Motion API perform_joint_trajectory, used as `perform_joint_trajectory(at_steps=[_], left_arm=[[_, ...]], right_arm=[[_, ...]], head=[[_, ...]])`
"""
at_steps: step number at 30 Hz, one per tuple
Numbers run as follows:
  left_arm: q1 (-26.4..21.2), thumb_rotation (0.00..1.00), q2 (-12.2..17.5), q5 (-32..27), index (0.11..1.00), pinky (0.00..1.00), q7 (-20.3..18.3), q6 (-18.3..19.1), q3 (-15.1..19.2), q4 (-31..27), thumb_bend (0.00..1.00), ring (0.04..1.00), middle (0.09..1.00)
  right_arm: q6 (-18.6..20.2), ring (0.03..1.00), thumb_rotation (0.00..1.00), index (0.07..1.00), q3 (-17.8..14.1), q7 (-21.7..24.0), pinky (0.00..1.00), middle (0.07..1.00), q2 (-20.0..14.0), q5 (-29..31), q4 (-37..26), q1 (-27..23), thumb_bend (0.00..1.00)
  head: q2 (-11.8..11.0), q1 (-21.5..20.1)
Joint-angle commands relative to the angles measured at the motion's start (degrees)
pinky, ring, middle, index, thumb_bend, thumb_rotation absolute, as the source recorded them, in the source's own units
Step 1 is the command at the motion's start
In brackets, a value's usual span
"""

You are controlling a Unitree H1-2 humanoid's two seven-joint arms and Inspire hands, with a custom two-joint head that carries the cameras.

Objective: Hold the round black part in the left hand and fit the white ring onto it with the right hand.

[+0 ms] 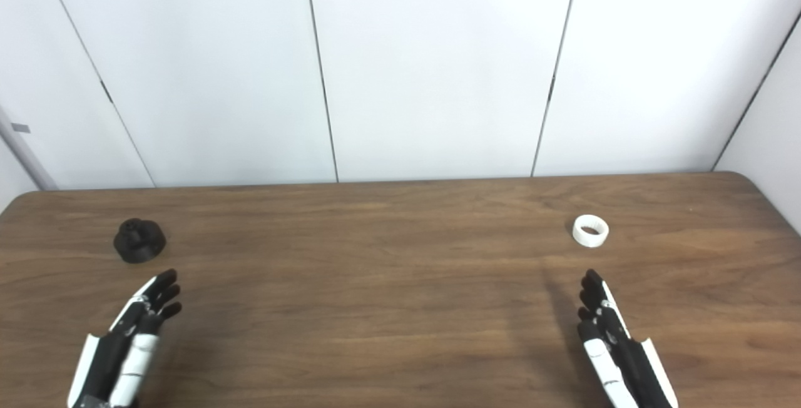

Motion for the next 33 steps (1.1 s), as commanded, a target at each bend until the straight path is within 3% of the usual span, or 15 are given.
perform_joint_trajectory(at_steps=[1,5,9,15,19,22,27,33], left_arm=[[1.5,0.44,-0.9,3.8,0.855,0.84,2.1,-2.6,-1.0,2.8,0.69,0.903,0.916],[1.3,0.37,-1.7,10.6,0.823,0.92,5.6,-4.0,-1.0,1.5,0.75,0.939,0.915],[0.4,0.29,-2.2,16.6,0.807,0.89,9.5,-3.6,0.0,-1.1,0.75,0.934,0.934],[-1.7,0.21,-3.8,21.2,0.736,0.97,17.6,-1.7,4.7,-3.6,0.77,0.985,0.953],[-3.3,0.21,-2.9,24.2,0.67,1.0,22.1,-0.8,8.3,-4.3,0.77,1.0,0.95],[-4.4,0.24,-1.2,26.1,0.681,1.0,23.5,0.1,10.3,-4.9,0.79,1.0,0.958],[-7.3,0.32,2.3,28.0,0.735,1.0,24.5,4.7,13.0,-5.1,0.87,1.0,0.974],[-11.5,0.37,6.6,27.6,0.757,1.0,22.5,11.6,13.7,-3.8,0.93,1.0,0.999]], right_arm=[[-1.2,1.0,0.8,1.0,-0.1,0.2,1.0,1.0,0.3,0.5,1.1,0.5,0.36],[-1.0,1.0,0.8,1.0,-0.6,0.7,1.0,1.0,-0.5,1.3,1.4,0.4,0.34],[-0.1,1.0,0.84,1.0,-1.5,1.3,1.0,1.0,-1.3,3.3,1.8,0.2,0.34],[1.2,1.0,0.91,1.0,-2.5,1.8,1.0,1.0,-2.4,4.6,2.5,-0.3,0.37],[0.6,1.0,0.92,1.0,-2.9,2.5,1.0,1.0,-2.7,5.4,3.7,-0.6,0.4],[0.4,1.0,0.91,1.0,-3.3,2.9,1.0,1.0,-2.8,5.8,4.3,-0.9,0.42],[-1.4,1.0,0.9,1.0,-3.8,4.3,1.0,1.0,-3.2,5.9,6.2,-1.5,0.46],[-1.8,1.0,0.86,0.997,-4.5,3.8,1.0,1.0,-3.2,5.3,6.9,-1.9,0.54]], head=[[0.1,0.5],[-0.4,3.9],[-0.8,7.5],[-1.4,12.3],[-1.6,14.2],[-1.8,15.2],[-2.1,16.8],[-2.3,19.2]])
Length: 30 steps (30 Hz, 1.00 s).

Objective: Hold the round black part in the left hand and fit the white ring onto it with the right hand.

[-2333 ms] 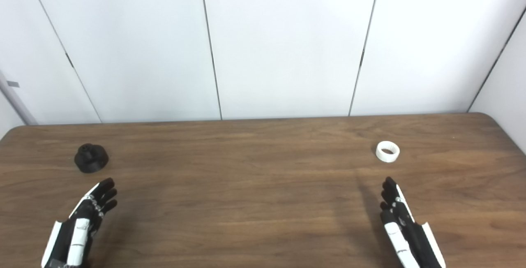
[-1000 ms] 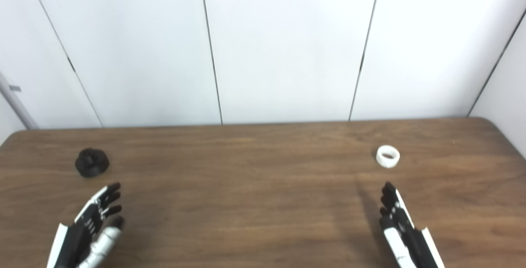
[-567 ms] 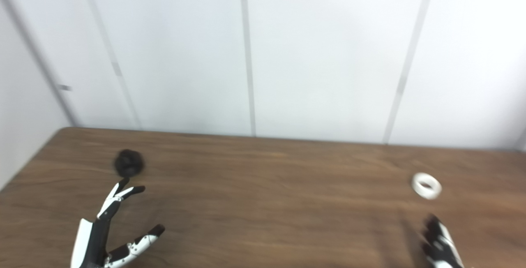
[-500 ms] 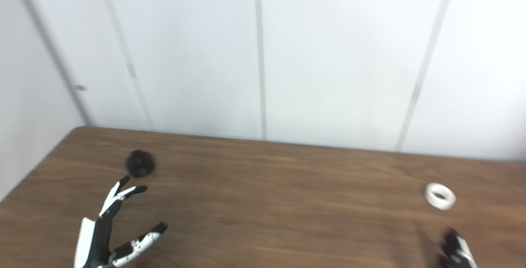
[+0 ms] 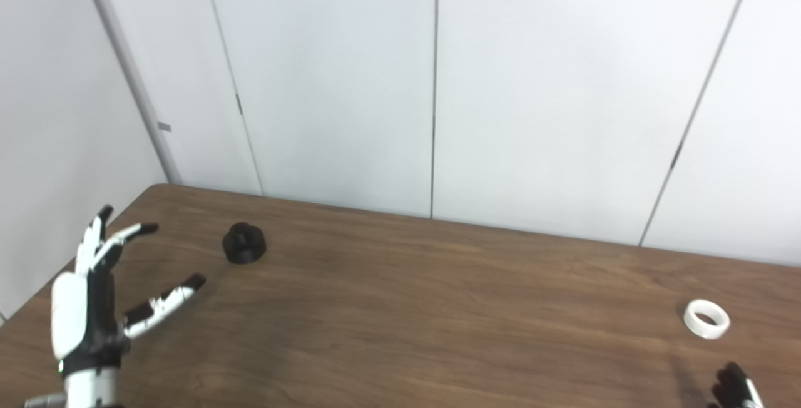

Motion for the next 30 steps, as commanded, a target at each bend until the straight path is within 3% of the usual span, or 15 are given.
perform_joint_trajectory(at_steps=[1,3,7,13,18,24,30], left_arm=[[-3.1,0.37,2.7,0.2,0.756,1.0,-1.4,3.2,0.0,-0.5,0.95,1.0,1.0],[-4.2,0.4,4.4,0.4,0.77,1.0,-4.5,7.3,-1.0,-0.6,0.99,1.0,1.0],[-6.0,0.47,9.2,2.3,0.857,1.0,-15.7,19.2,-5.3,-2.0,1.0,1.0,1.0],[-9.3,0.48,12.0,3.6,0.879,1.0,-20.9,26.2,-10.4,0.5,1.0,1.0,1.0],[-12.4,0.49,12.8,2.3,0.915,1.0,-22.5,28.8,-12.7,4.2,1.0,1.0,1.0],[-16.2,0.54,13.1,3.2,0.97,1.0,-21.2,28.7,-15.6,9.7,1.0,1.0,1.0],[-18.8,0.56,12.9,3.8,1.0,1.0,-20.8,31.1,-17.1,11.8,1.0,1.0,1.0]], right_arm=[[-1.4,1.0,0.86,0.993,-0.2,-0.3,1.0,1.0,0.7,0.1,1.7,0.7,0.55],[-1.3,1.0,0.86,0.984,-0.4,-0.4,1.0,1.0,0.6,0.2,2.0,0.6,0.56],[-1.4,1.0,0.85,0.967,-0.6,-0.4,1.0,1.0,0.3,0.4,2.3,0.4,0.56],[-1.2,1.0,0.85,0.972,-1.2,0.3,1.0,1.0,-0.2,1.0,2.7,0.3,0.54],[-0.7,1.0,0.85,0.978,-1.7,0.7,1.0,1.0,-0.7,1.3,2.5,0.5,0.53],[-0.1,1.0,0.84,0.973,-2.3,1.3,1.0,1.0,-1.4,1.9,2.2,0.9,0.55],[0.2,1.0,0.82,0.968,-2.8,2.5,1.0,1.0,-2.5,3.7,2.7,1.0,0.54]], head=[[0.0,0.2],[-0.2,0.8],[-0.4,2.2],[-0.5,3.5],[-0.2,4.4],[0.1,5.5],[0.1,7.6]])
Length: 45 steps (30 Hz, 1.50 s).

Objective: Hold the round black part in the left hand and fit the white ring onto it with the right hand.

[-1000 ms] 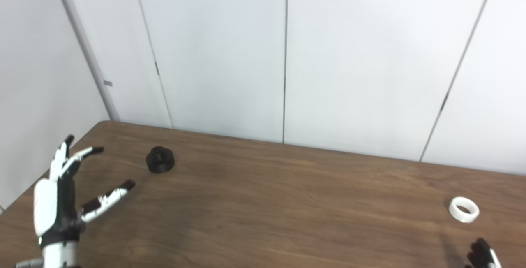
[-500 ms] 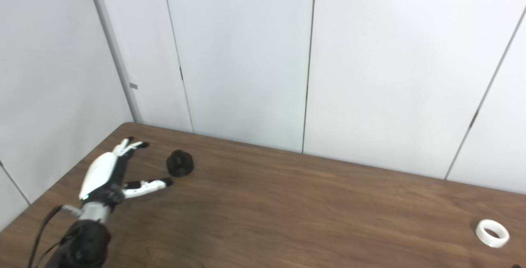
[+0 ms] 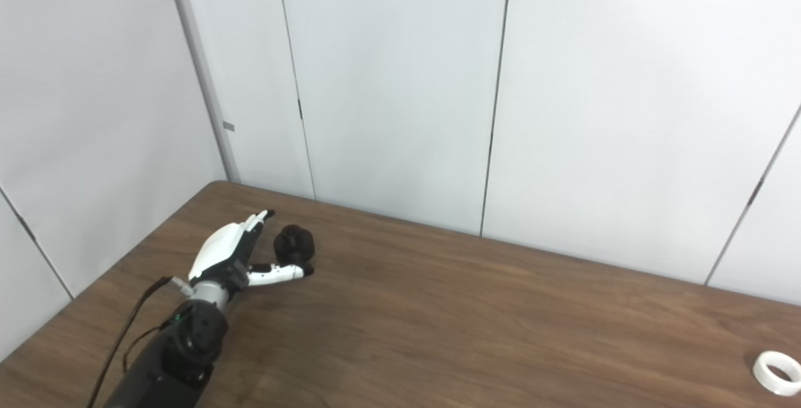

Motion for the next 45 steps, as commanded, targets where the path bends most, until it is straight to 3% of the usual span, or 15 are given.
perform_joint_trajectory(at_steps=[1,10,19,26,31,38,45], left_arm=[[-3.5,0.56,1.6,1.6,1.0,1.0,1.8,0.8,-0.2,-0.4,1.0,1.0,1.0],[-5.3,0.52,1.2,1.8,1.0,1.0,3.1,2.6,-1.7,1.3,1.0,1.0,1.0],[-6.0,0.49,1.2,4.3,0.99,1.0,1.3,2.8,-1.8,3.2,1.0,1.0,1.0],[-5.2,0.5,3.7,6.4,0.948,1.0,1.6,2.7,-3.0,4.4,1.0,1.0,1.0],[-4.9,0.51,5.9,5.9,0.934,1.0,1.9,2.4,-3.0,5.7,1.0,1.0,1.0],[-7.5,0.49,7.9,5.7,0.92,1.0,1.7,2.4,-4.3,9.6,1.0,1.0,1.0],[-10.2,0.44,8.9,4.4,0.9,1.0,3.0,0.8,-4.8,14.4,1.0,1.0,1.0]], right_arm=[[-0.4,1.0,0.82,0.968,-0.4,0.8,1.0,1.0,-0.6,1.3,1.3,0.7,0.54],[0.2,1.0,0.82,0.972,-1.1,1.2,1.0,1.0,-1.8,2.3,2.8,0.1,0.6],[0.5,1.0,0.83,0.975,-1.4,1.1,1.0,1.0,-2.4,2.1,2.7,0.5,0.64],[0.9,1.0,0.82,0.97,-1.8,1.5,1.0,1.0,-3.0,2.7,2.2,0.9,0.63],[-0.9,1.0,0.81,0.964,-2.3,3.0,1.0,1.0,-3.8,3.6,4.2,0.8,0.61],[0.6,1.0,0.78,0.966,-2.7,3.0,1.0,1.0,-4.4,3.3,3.1,1.3,0.65],[1.0,1.0,0.8,0.97,-3.2,3.3,1.0,1.0,-4.9,3.4,1.6,2.5,0.62]], head=[[0.0,0.2],[-0.1,3.1],[0.1,3.5],[0.5,4.0],[0.9,4.3],[1.4,4.6],[1.9,4.4]])
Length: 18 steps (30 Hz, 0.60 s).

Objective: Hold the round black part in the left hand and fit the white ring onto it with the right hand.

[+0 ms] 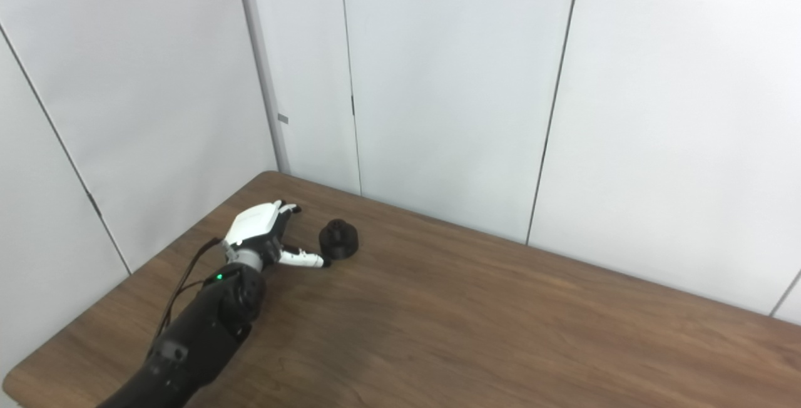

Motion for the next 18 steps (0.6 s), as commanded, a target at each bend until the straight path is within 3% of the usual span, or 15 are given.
perform_joint_trajectory(at_steps=[1,9,18], left_arm=[[-3.0,0.44,2.5,0.0,0.895,1.0,2.2,-1.7,0.1,-0.3,1.0,1.0,1.0],[-3.8,0.52,2.0,-2.4,0.876,1.0,1.7,-4.6,-1.2,1.9,1.0,1.0,1.0],[-3.6,0.5,0.9,-6.6,0.869,1.0,-0.7,-5.5,-2.3,2.3,1.0,1.0,1.0]], right_arm=[[1.2,1.0,0.8,0.971,-1.2,-0.6,1.0,1.0,-1.6,-0.1,-0.8,1.8,0.63],[1.1,1.0,0.8,0.987,-1.6,-0.3,1.0,1.0,-1.8,-0.2,-1.5,2.9,0.68],[0.9,1.0,0.82,0.989,-1.4,-0.3,1.0,1.0,-1.7,-0.6,-2.7,3.6,0.63]], head=[[0.2,-0.1],[0.7,-0.9],[1.3,-1.7]])
